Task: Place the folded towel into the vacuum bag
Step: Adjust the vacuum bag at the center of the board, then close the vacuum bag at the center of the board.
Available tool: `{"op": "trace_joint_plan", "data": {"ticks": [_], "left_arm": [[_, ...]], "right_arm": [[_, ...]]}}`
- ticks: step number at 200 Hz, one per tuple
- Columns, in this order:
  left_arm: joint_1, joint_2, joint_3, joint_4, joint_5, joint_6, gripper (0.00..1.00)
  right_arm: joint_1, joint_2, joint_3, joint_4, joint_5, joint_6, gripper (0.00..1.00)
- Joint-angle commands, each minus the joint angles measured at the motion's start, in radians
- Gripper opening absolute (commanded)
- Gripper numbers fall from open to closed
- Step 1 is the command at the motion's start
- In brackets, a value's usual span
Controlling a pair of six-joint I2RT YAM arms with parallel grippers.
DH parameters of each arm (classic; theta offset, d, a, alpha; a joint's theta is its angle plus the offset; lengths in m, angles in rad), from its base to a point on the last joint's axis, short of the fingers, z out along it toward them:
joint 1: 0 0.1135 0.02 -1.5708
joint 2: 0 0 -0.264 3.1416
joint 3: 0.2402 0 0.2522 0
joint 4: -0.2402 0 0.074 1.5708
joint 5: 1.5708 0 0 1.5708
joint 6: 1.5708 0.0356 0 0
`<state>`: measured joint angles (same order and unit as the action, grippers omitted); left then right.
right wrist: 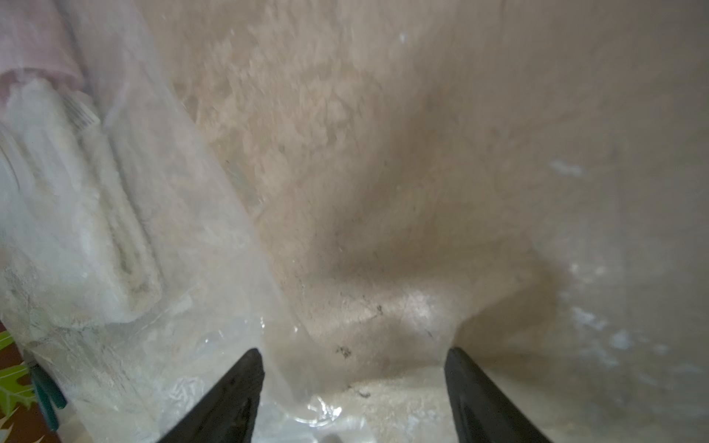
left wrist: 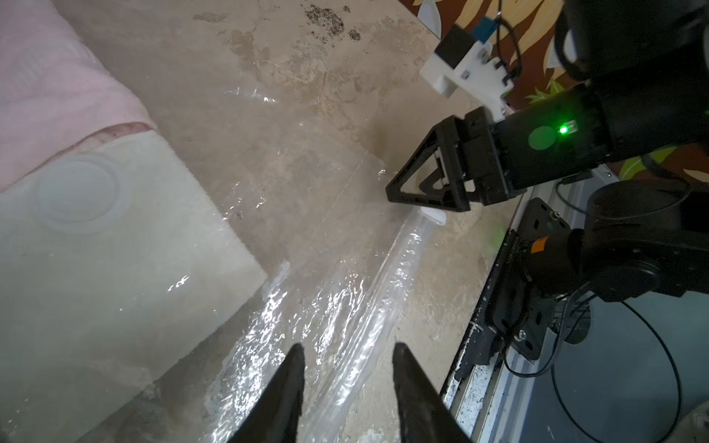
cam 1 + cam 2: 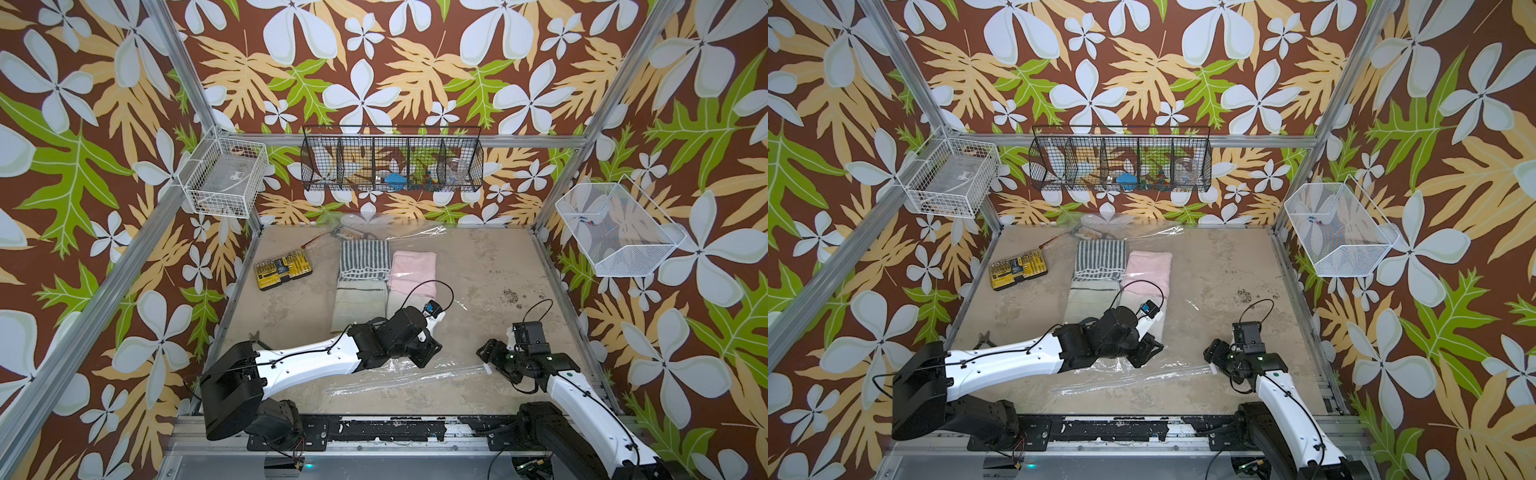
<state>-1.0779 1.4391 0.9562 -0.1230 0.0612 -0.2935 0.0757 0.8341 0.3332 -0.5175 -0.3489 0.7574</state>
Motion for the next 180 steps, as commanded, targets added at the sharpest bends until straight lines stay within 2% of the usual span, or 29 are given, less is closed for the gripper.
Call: {"op": "trace_joint_plan", "data": {"ticks": [1,23,53,72,106,154,180], "left_arm": [[-0.003,-0.018,-0.010,0.008,0.010,0.046,0.43],[-0.051,-0.023,-0.014,-0.005,0.006,0.152,0.49],[-0.197,-0.013,-0.032,0.030,-0.103,0.320,0.65],[-0.267,0.037,-0.039,0.059,-0.191,0.401,0.69],[-0.296,0.143,-0.026,0.109,-0.411,0.511,0.70],[-0.335,0.274,0.000,0.168,-0.479,0.576,0.70],[-0.344,0.363,0.024,0.182,-0.597,0.577,0.68]], "right_arm": [[0.000,-0.010,-0.051,0.129,-0.171,0.069,0.71],[0.000,-0.027,-0.062,0.181,-0.237,0.100,0.61],[0.000,-0.029,-0.011,0.170,-0.283,0.104,0.34],[-0.001,-0.041,0.011,0.176,-0.309,0.125,0.21],[-0.001,-0.052,0.015,0.203,-0.354,0.154,0.16],[-0.002,-0.049,0.018,0.222,-0.381,0.170,0.11],[-0.003,-0.052,0.021,0.229,-0.388,0.176,0.08]]}}
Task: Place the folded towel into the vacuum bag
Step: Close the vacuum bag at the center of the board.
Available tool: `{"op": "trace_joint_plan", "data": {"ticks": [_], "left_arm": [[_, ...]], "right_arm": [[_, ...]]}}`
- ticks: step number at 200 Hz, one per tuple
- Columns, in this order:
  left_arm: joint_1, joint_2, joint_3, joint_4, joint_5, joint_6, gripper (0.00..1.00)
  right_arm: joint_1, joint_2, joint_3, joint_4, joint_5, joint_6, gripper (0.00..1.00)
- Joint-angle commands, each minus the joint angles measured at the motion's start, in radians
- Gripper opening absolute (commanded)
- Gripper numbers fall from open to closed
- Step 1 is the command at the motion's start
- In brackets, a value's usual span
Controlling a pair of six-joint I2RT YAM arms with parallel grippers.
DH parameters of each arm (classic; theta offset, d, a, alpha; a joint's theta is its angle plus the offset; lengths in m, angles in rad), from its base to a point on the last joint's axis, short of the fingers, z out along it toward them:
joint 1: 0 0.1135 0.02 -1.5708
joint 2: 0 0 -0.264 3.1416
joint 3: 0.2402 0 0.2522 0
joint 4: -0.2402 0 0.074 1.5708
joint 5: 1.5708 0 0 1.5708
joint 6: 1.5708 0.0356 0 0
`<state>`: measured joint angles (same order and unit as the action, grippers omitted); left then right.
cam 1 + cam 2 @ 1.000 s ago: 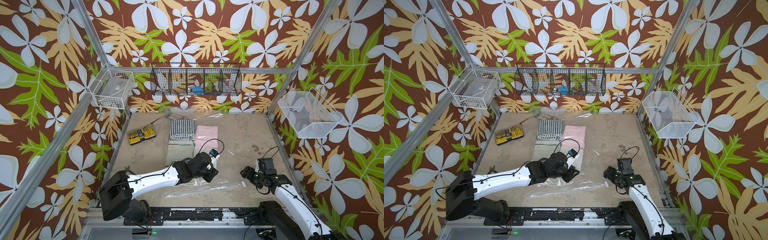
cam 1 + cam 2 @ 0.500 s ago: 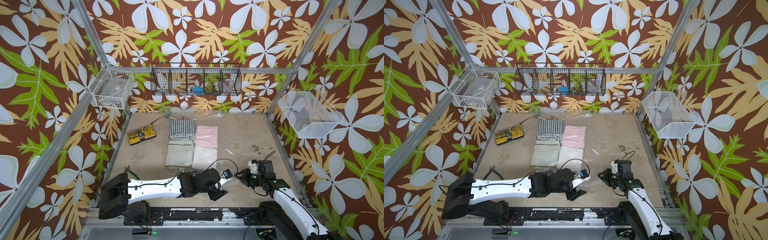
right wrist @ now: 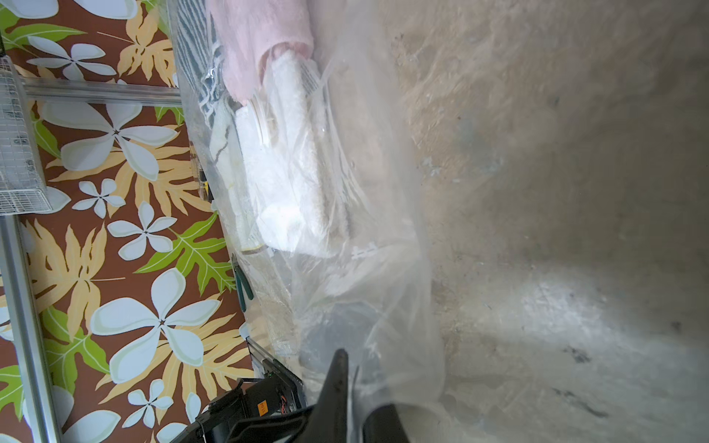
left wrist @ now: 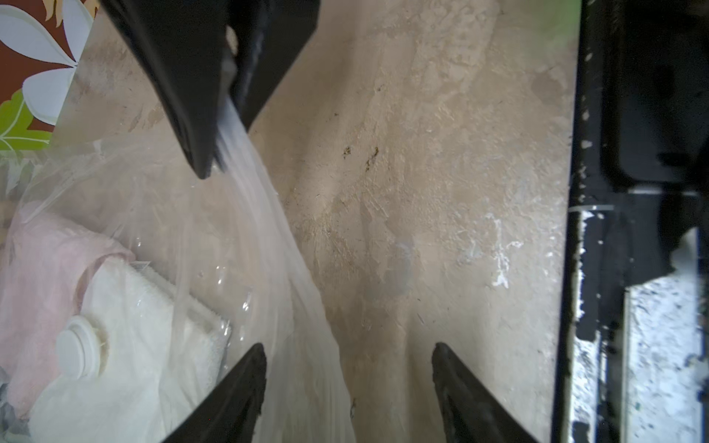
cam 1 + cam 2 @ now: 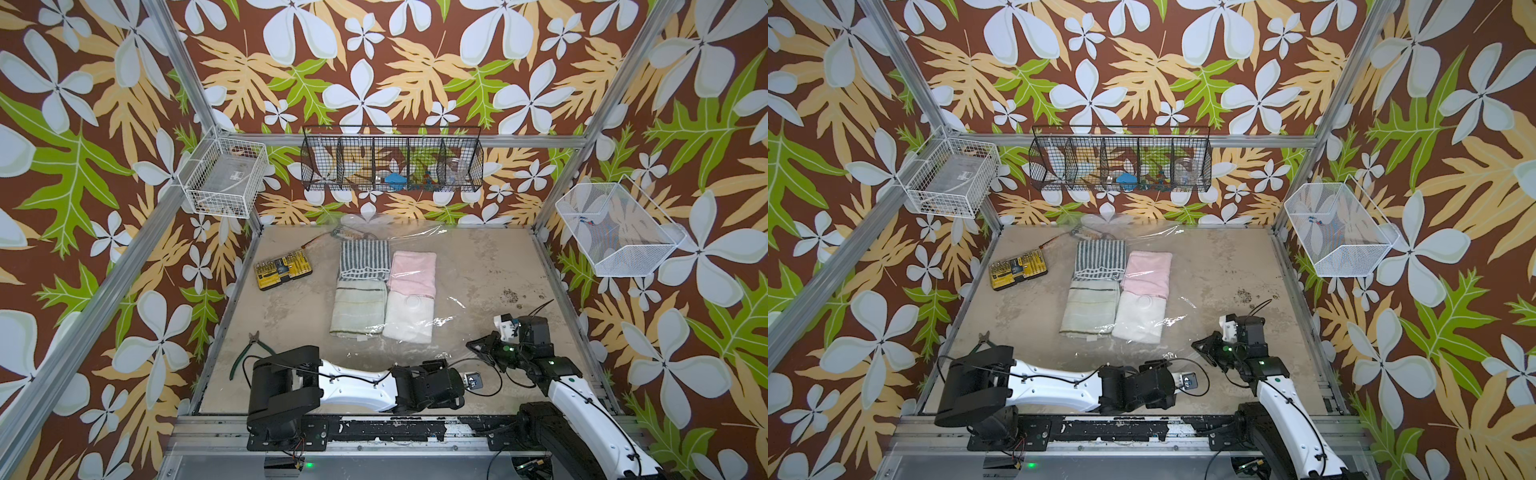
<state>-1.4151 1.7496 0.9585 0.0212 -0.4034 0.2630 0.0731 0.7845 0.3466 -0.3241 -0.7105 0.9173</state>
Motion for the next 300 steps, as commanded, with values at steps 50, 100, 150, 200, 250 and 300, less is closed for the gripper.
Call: {"op": "trace_joint_plan", "data": {"ticks": [50,100,150,200,250,300], "left_arm": [[-0.006,0.102,0.003,0.156,-0.331,0.015,0.63],[-0.007,0.046,-0.060,0.227,-0.297,0.074,0.35],[0.093,-0.127,-0.035,0.097,-0.032,0.075,0.00],[0.290,-0.236,0.002,-0.051,0.340,0.094,0.00],[0.430,-0.259,0.004,-0.092,0.500,0.082,0.00],[0.526,-0.263,0.035,-0.130,0.577,0.046,0.00]], "right_arm": [[-0.020,-0.012,0.020,0.039,-0.049,0.022,0.05],[-0.036,0.024,0.085,0.043,-0.061,0.001,0.07],[-0.036,0.167,0.302,-0.111,-0.015,-0.237,0.46],[-0.043,0.170,0.580,-0.342,0.258,-0.528,0.67],[-0.030,0.079,0.645,-0.263,0.246,-0.712,0.71],[0.070,0.040,0.583,-0.250,0.320,-0.858,0.68]]}}
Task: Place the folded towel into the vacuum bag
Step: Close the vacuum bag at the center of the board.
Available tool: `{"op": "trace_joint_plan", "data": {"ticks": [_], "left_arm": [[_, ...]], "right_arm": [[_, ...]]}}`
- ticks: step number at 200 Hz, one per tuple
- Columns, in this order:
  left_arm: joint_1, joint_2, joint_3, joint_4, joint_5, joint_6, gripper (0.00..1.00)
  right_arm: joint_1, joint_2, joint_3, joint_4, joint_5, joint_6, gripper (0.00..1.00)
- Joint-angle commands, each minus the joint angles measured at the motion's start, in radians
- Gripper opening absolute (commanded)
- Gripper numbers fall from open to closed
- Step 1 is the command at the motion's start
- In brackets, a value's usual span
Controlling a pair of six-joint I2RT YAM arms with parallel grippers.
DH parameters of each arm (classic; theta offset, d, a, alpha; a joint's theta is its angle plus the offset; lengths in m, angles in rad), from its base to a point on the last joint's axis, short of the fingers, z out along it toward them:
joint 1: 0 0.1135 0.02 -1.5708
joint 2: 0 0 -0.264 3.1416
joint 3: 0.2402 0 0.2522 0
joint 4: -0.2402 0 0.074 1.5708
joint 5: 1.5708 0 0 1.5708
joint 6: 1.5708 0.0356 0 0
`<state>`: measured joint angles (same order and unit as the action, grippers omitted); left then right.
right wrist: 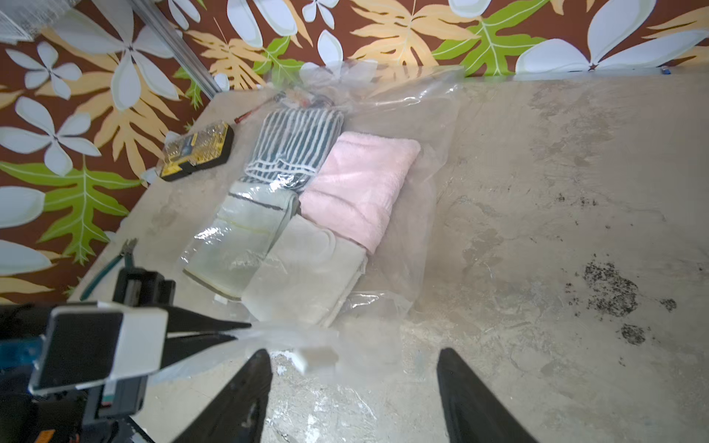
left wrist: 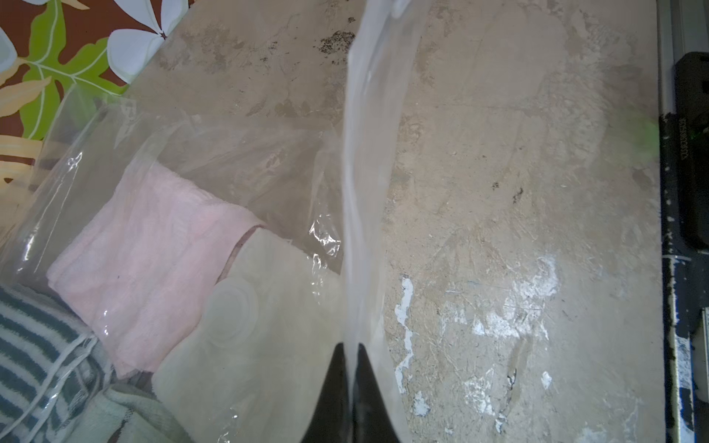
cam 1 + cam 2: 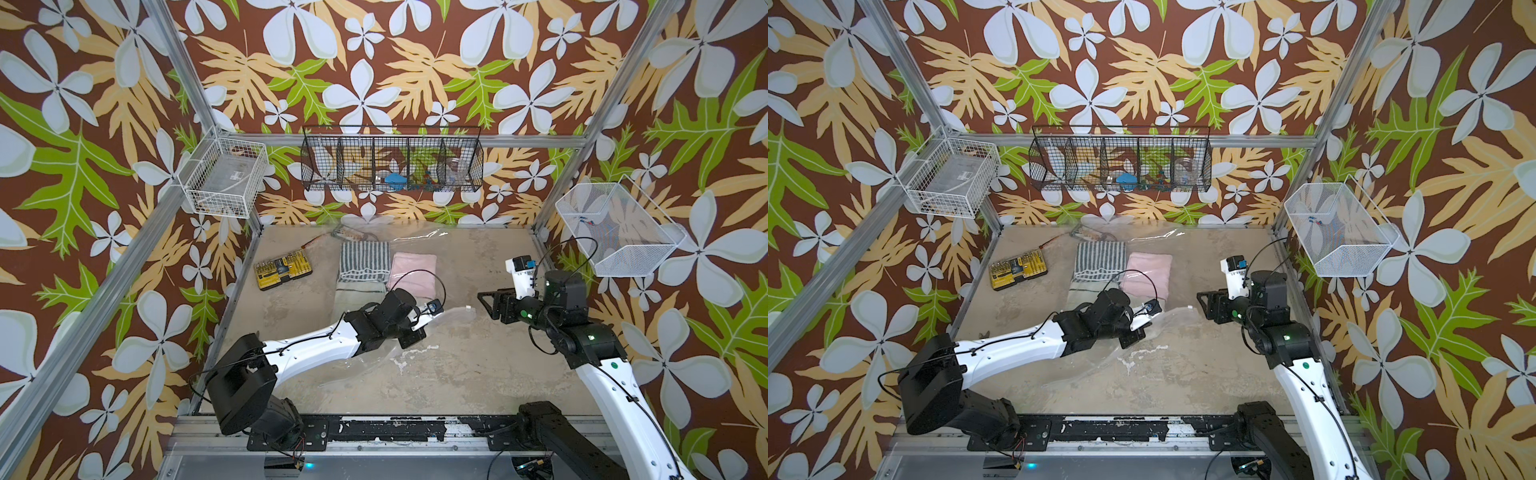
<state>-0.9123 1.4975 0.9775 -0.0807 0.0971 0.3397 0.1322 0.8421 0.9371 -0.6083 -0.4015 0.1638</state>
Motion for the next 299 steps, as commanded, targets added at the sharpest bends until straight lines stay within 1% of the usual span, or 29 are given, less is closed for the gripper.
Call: {"op": "trace_joint_plan", "data": {"ticks": [1,12,28,40,51,60,67,87,100,127,180,195,207,223,238,257,270,299], "left_arm": [[0.024,-0.011,0.016,-0.028,0.079,-0.032,0.00],[0.032,-0.009,0.028,-0.032,0.098,-0.044,0.00],[0.039,-0.007,0.035,-0.033,0.121,-0.061,0.00],[0.049,-0.004,0.037,-0.033,0.132,-0.080,0.00],[0.057,-0.001,0.034,-0.029,0.117,-0.105,0.00],[0.059,0.003,0.032,-0.026,0.105,-0.129,0.00],[0.059,0.001,0.027,-0.020,0.102,-0.145,0.00],[0.062,-0.026,-0.021,0.042,0.134,-0.179,0.00],[0.063,-0.037,-0.032,0.052,0.159,-0.179,0.00],[0.074,-0.036,-0.029,0.042,0.179,-0.173,0.00],[0.089,-0.066,-0.051,0.055,0.232,-0.149,0.00],[0.089,-0.069,-0.053,0.056,0.233,-0.141,0.00],[0.089,-0.065,-0.048,0.045,0.222,-0.133,0.00],[0.090,-0.062,-0.042,0.025,0.191,-0.123,0.00],[0.090,-0.064,-0.038,0.010,0.154,-0.115,0.00],[0.090,-0.068,-0.033,0.000,0.103,-0.111,0.00],[0.090,-0.068,-0.028,-0.008,0.090,-0.108,0.00],[0.090,-0.074,-0.027,-0.007,0.120,-0.113,0.00]], "right_arm": [[0.011,-0.019,-0.008,0.034,0.011,-0.105,0.68],[0.012,-0.028,-0.012,0.047,0.018,-0.132,0.68],[0.018,-0.034,-0.019,0.043,0.009,-0.218,0.67],[0.052,-0.040,-0.039,0.043,0.052,-0.279,0.66],[0.070,-0.050,-0.069,0.047,0.094,-0.329,0.66],[0.071,-0.062,-0.098,0.076,0.149,-0.336,0.65],[0.071,-0.070,-0.117,0.100,0.166,-0.341,0.65],[0.072,-0.072,-0.146,0.157,0.117,-0.351,0.65],[0.072,-0.061,-0.147,0.156,0.091,-0.379,0.64],[0.089,-0.051,-0.144,0.125,0.120,-0.459,0.64],[0.147,-0.087,-0.178,0.096,0.061,-0.609,0.65],[0.149,-0.080,-0.159,0.080,0.060,-0.639,0.63],[0.152,-0.071,-0.144,0.065,0.056,-0.657,0.59],[0.154,-0.068,-0.135,0.052,0.070,-0.668,0.52],[0.161,-0.079,-0.142,0.044,0.082,-0.679,0.50],[0.176,-0.102,-0.154,0.022,0.108,-0.696,0.50],[0.183,-0.119,-0.162,0.015,0.127,-0.713,0.51],[0.187,-0.106,-0.153,0.009,0.090,-0.722,0.51]]}}
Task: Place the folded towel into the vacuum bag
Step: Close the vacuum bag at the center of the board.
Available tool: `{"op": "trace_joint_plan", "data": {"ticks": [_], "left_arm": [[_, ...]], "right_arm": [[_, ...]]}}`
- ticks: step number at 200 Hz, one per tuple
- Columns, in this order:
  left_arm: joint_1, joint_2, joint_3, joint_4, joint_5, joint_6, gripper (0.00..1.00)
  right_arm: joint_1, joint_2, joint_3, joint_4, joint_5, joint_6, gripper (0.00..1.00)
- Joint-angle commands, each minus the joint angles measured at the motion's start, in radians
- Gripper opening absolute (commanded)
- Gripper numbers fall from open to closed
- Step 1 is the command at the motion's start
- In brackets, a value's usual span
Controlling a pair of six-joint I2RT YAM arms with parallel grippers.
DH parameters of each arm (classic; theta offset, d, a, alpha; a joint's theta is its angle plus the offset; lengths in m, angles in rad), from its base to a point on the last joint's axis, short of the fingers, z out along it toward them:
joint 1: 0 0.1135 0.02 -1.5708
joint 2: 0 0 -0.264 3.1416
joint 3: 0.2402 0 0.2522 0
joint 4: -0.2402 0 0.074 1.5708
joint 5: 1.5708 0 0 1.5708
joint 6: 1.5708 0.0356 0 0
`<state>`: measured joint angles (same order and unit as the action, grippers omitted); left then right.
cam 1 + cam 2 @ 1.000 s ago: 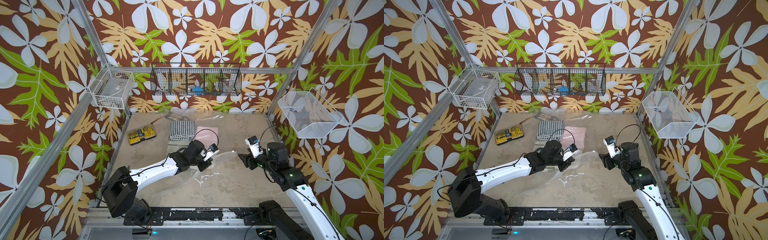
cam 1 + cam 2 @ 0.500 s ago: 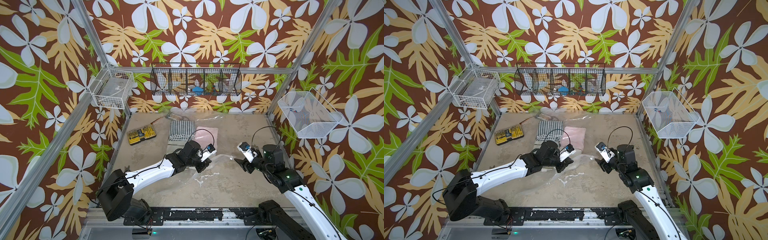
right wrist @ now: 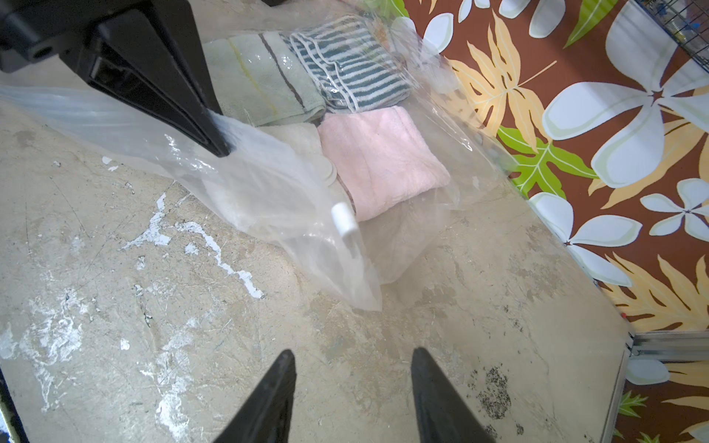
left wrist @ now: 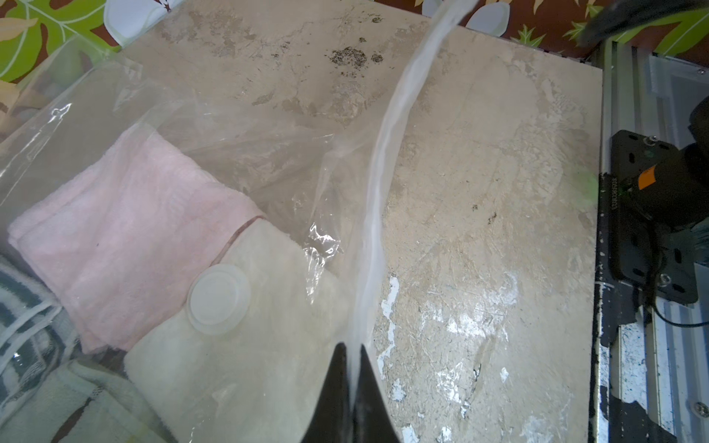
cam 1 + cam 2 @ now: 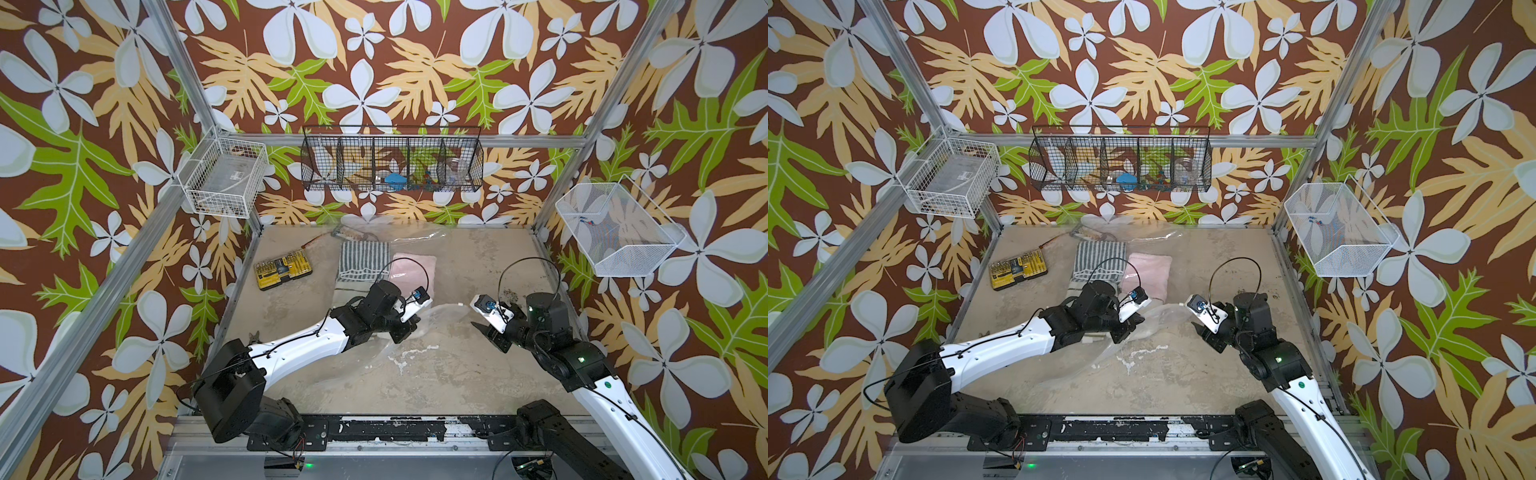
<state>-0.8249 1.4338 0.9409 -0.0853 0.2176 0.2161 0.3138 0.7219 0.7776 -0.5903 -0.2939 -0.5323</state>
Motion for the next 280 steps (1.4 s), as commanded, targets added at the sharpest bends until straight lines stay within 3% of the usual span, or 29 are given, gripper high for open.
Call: {"op": "trace_joint_plan", "data": {"ticks": [1,84,121,168,187,206,252,262,280], "left_arm": [[0.003,-0.010,0.009,-0.001,0.001,0.010,0.00],[0.003,-0.039,-0.023,0.003,0.057,-0.004,0.00],[0.003,-0.042,-0.021,0.002,0.057,-0.001,0.00],[0.003,-0.051,-0.022,-0.001,0.051,-0.007,0.00],[0.003,-0.060,-0.025,0.005,0.040,-0.009,0.00],[0.003,-0.065,-0.025,0.005,0.039,-0.014,0.00],[0.003,-0.101,-0.003,-0.058,0.018,-0.029,0.00],[0.003,-0.121,0.019,-0.104,0.018,-0.021,0.09],[0.003,-0.147,0.074,-0.193,0.074,0.030,0.33]], "right_arm": [[0.006,0.016,0.006,-0.008,-0.019,-0.026,0.51],[0.013,0.195,0.073,0.094,-0.100,-0.042,0.49],[0.014,0.218,0.071,0.085,-0.165,-0.053,0.37],[0.014,0.244,0.080,0.087,-0.196,-0.059,0.13],[0.015,0.248,0.074,0.091,-0.198,-0.062,0.12],[0.015,0.254,0.080,0.092,-0.205,-0.066,0.00],[0.017,0.228,0.095,0.110,-0.287,-0.065,0.00],[0.023,0.225,0.097,0.105,-0.289,-0.066,0.00],[0.044,0.228,0.112,0.082,-0.286,-0.082,0.00]]}}
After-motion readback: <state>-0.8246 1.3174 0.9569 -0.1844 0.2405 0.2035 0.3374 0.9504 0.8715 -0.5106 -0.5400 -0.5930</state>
